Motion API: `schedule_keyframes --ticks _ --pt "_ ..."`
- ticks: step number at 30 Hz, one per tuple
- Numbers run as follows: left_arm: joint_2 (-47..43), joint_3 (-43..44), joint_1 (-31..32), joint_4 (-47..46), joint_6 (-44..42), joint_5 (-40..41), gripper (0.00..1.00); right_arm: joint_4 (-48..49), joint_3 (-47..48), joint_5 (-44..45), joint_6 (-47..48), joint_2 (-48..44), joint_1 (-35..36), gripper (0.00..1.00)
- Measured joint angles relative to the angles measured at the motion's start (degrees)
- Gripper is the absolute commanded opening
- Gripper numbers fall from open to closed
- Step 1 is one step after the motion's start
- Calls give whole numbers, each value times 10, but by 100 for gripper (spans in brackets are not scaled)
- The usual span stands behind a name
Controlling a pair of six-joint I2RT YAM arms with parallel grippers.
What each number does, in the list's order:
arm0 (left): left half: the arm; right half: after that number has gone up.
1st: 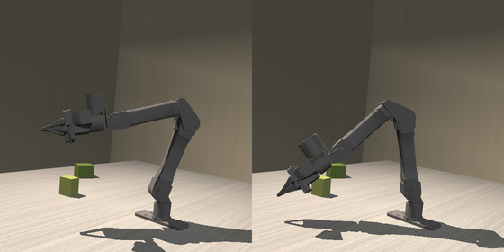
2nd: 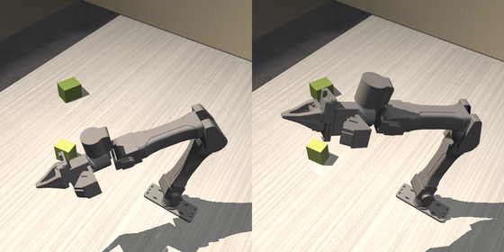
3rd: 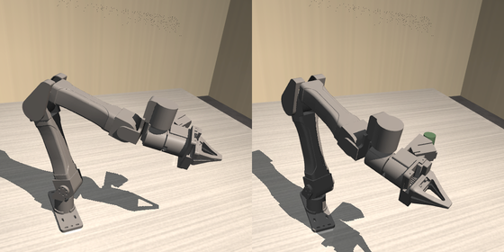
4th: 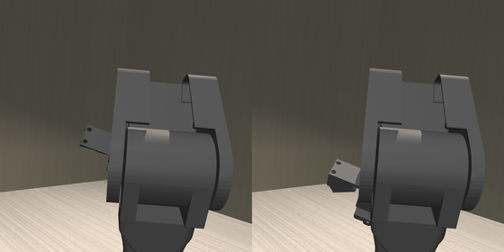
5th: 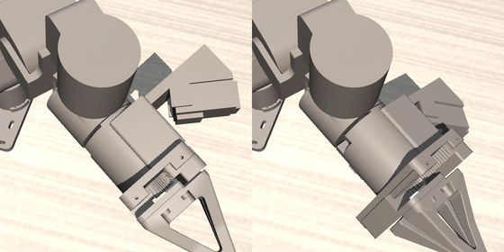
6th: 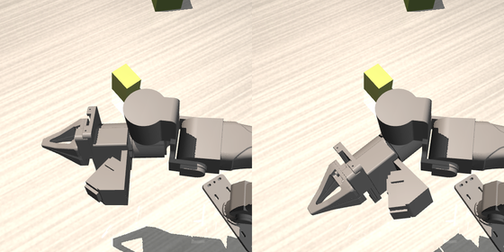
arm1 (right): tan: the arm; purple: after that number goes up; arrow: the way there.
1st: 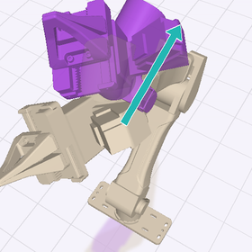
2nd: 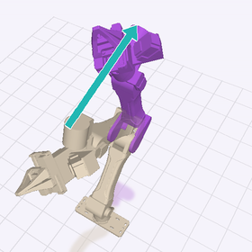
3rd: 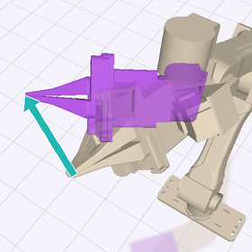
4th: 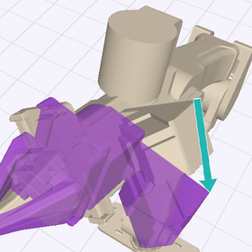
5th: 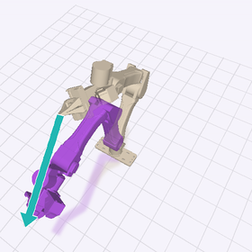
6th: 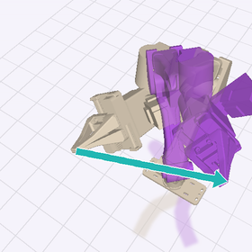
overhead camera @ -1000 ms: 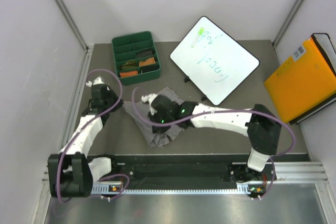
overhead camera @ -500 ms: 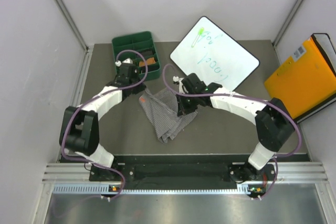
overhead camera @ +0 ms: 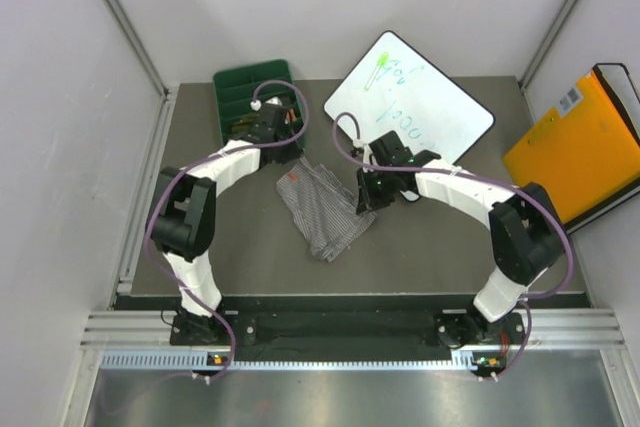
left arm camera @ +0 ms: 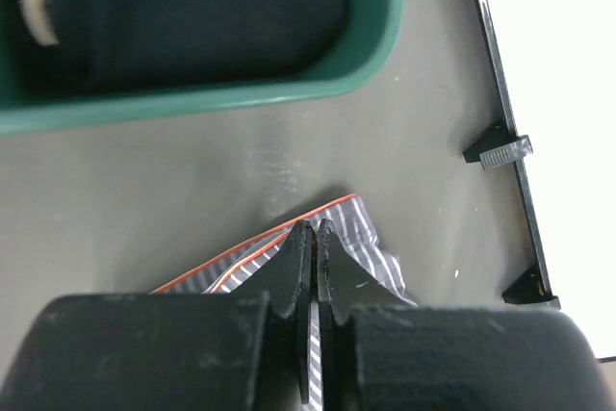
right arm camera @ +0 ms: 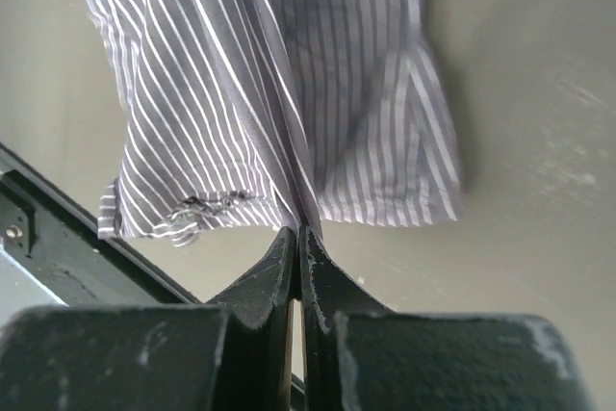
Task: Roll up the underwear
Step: Fold the underwear at the center of the board.
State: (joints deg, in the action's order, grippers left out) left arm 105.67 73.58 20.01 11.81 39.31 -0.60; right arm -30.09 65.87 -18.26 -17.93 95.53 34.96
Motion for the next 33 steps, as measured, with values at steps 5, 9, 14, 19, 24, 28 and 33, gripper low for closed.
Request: schedule_keyframes --ticks 5,9,14,19,24,28,33 --pt "38 35 6 12 -1 -11 0 2 -9 0 7 0 -21 0" --pt "61 45 9 22 -2 -15 0 4 -10 0 14 10 -29 0" --pt "82 58 11 29 -4 -25 40 4 -10 6 17 34 -32 2" --pt "86 62 17 31 -10 -28 84 4 -10 23 16 43 -37 44" --pt "71 54 23 27 -23 -28 86 3 -10 35 13 42 -48 62" --pt "16 1 23 0 -51 -28 87 5 -17 44 3 18 -52 68" --pt "-13 -52 23 -44 -97 -30 87 41 -77 33 -35 -39 -52 68"
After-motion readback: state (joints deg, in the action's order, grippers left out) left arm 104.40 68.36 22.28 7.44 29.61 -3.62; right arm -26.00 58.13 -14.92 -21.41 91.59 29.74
